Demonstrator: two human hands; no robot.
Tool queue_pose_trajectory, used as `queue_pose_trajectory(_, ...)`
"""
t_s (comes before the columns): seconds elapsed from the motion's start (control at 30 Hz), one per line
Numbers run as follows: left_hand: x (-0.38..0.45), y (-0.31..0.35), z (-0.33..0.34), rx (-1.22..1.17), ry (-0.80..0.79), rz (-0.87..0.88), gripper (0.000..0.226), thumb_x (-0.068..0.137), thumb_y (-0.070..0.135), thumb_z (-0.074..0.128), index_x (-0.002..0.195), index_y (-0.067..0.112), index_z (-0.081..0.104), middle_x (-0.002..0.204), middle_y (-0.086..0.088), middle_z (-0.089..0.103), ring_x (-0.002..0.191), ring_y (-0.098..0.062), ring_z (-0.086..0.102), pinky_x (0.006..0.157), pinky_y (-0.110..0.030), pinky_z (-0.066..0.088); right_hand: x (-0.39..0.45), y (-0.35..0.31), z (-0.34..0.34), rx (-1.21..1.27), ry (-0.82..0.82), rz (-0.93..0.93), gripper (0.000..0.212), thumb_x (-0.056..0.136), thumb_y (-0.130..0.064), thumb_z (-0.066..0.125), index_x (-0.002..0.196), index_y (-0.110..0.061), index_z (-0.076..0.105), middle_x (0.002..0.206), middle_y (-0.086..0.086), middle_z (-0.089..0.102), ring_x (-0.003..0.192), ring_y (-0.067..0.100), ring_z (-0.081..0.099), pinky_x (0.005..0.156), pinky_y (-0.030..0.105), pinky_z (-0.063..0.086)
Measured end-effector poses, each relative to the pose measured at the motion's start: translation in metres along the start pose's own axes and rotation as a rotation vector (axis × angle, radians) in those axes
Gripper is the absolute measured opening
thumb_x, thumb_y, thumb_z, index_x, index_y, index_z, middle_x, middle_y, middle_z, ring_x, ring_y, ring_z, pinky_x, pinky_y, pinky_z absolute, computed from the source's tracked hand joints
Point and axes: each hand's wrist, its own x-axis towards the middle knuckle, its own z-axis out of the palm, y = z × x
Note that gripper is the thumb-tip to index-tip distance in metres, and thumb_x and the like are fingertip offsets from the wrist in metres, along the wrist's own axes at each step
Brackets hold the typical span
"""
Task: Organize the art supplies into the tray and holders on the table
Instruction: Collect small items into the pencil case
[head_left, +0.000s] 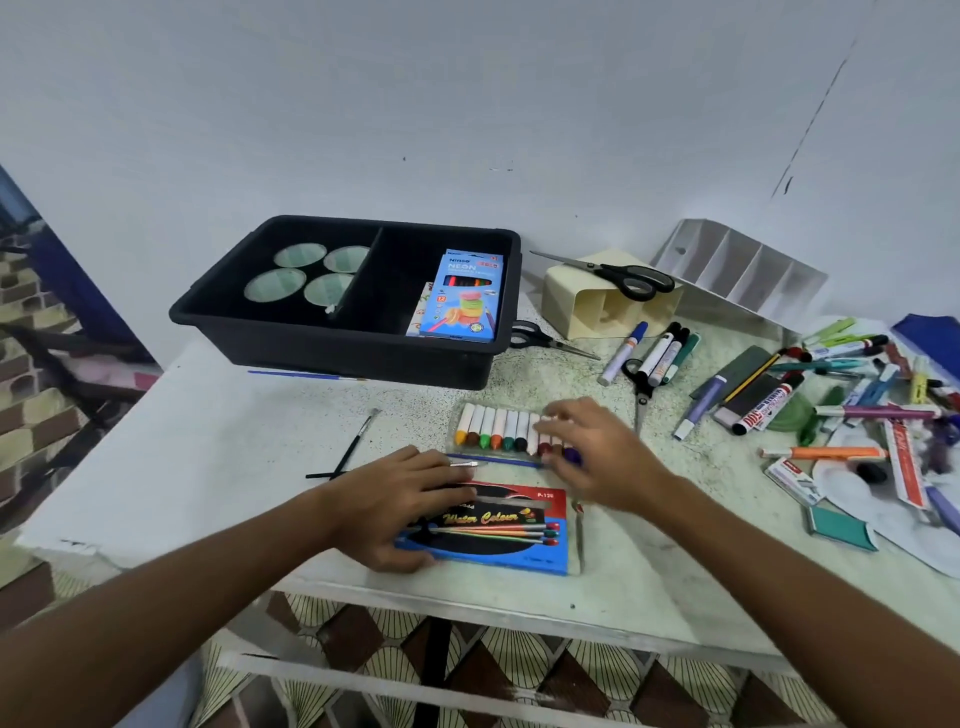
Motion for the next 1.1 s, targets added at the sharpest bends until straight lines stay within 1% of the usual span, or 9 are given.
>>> queue_pose_trajectory(0.07, 0.000, 0.000, -0.003, 0.003, 0.015, -0.013, 0.075, 0.082, 0.062, 0.052, 0.142, 0.019, 0.044, 0.145, -0.005, 0.046, 0.130, -0.022, 0.042, 0.103, -0.037, 0.041, 0.015, 0.019, -0.006, -0.013, -0.152, 0.066, 0.053, 0.092, -0.043, 0.060, 0.141, -0.025, 0.048, 0.147, 0.007, 0.044, 0.133, 0.022, 0.037, 0.107, 0.039, 0.031)
queue_pose_trajectory(0.13, 0.006, 0.007, -0.004, -0.022, 0.037, -0.044, 0.079, 0.081, 0.067, 0.052, 0.144, 0.021, 0.040, 0.146, -0.004, 0.043, 0.132, -0.021, 0.039, 0.105, -0.037, 0.037, 0.027, 0.033, -0.006, 0.001, -0.332, 0.098, 0.068, 0.089, -0.055, 0.059, 0.148, -0.032, 0.035, 0.155, 0.005, 0.033, 0.140, 0.023, 0.028, 0.110, 0.042, 0.028)
queue_pose_trajectory(0.23, 0.025, 0.028, 0.000, -0.074, 0.084, -0.063, 0.083, 0.081, 0.073, 0.052, 0.146, 0.023, 0.036, 0.148, -0.004, 0.041, 0.134, -0.021, 0.035, 0.108, -0.038, 0.031, 0.037, 0.039, 0.002, -0.017, -0.441, 0.056, 0.076, 0.084, -0.060, 0.062, 0.149, -0.034, 0.034, 0.152, 0.004, 0.039, 0.135, 0.025, 0.033, 0.106, 0.042, 0.035)
queue_pose_trajectory(0.4, 0.053, 0.053, 0.010, -0.104, 0.063, -0.115, 0.088, 0.081, 0.078, 0.049, 0.150, 0.027, 0.028, 0.150, -0.001, 0.037, 0.133, -0.020, 0.034, 0.110, -0.039, 0.027, 0.039, 0.047, 0.006, -0.016, -0.400, 0.025, 0.076, 0.081, -0.055, 0.069, 0.147, -0.035, 0.038, 0.140, 0.002, 0.049, 0.121, 0.021, 0.041, 0.098, 0.040, 0.040)
queue_pose_trajectory(0.57, 0.054, 0.050, 0.012, -0.124, 0.109, -0.143, 0.078, 0.083, 0.073, 0.049, 0.145, 0.026, 0.038, 0.142, 0.003, 0.046, 0.128, -0.016, 0.040, 0.107, -0.036, 0.032, 0.024, 0.057, 0.004, 0.019, -0.301, 0.032, 0.076, 0.077, -0.048, 0.071, 0.146, -0.034, 0.041, 0.124, 0.001, 0.051, 0.109, 0.015, 0.040, 0.090, 0.036, 0.042)
queue_pose_trajectory(0.8, 0.041, 0.038, 0.009, -0.158, 0.183, -0.179, 0.080, 0.084, 0.074, 0.050, 0.141, 0.019, 0.046, 0.137, 0.001, 0.052, 0.122, -0.015, 0.046, 0.102, -0.033, 0.039, -0.006, 0.067, -0.009, 0.044, -0.165, 0.016, 0.064, 0.083, -0.052, 0.067, 0.141, -0.035, 0.048, 0.121, -0.001, 0.051, 0.108, 0.011, 0.041, 0.088, 0.031, 0.044)
queue_pose_trajectory(0.9, 0.033, 0.030, 0.004, -0.148, 0.234, -0.181, 0.082, 0.082, 0.071, 0.055, 0.138, 0.011, 0.051, 0.132, -0.004, 0.056, 0.117, -0.017, 0.052, 0.099, -0.034, 0.043, -0.019, 0.064, -0.018, 0.058, -0.121, -0.008, 0.064, 0.082, -0.060, 0.058, 0.139, -0.033, 0.051, 0.121, -0.001, 0.052, 0.106, 0.009, 0.040, 0.086, 0.028, 0.041)
queue_pose_trajectory(1.0, 0.025, 0.023, 0.002, -0.146, 0.252, -0.208, 0.083, 0.081, 0.070, 0.058, 0.136, 0.008, 0.052, 0.128, -0.005, 0.059, 0.114, -0.017, 0.053, 0.097, -0.033, 0.045, -0.030, 0.059, -0.027, 0.047, -0.108, -0.017, 0.070, 0.079, -0.066, 0.045, 0.139, -0.029, 0.053, 0.119, 0.002, 0.054, 0.105, 0.012, 0.041, 0.084, 0.031, 0.046)
queue_pose_trajectory(1.1, 0.021, 0.017, 0.001, -0.140, 0.255, -0.242, 0.083, 0.078, 0.068, 0.062, 0.133, 0.007, 0.055, 0.124, -0.005, 0.061, 0.111, -0.018, 0.055, 0.095, -0.036, 0.047, -0.040, 0.057, -0.031, 0.028, -0.089, -0.034, 0.065, 0.081, -0.059, 0.054, 0.136, -0.026, 0.056, 0.118, 0.006, 0.056, 0.105, 0.020, 0.048, 0.084, 0.037, 0.049)
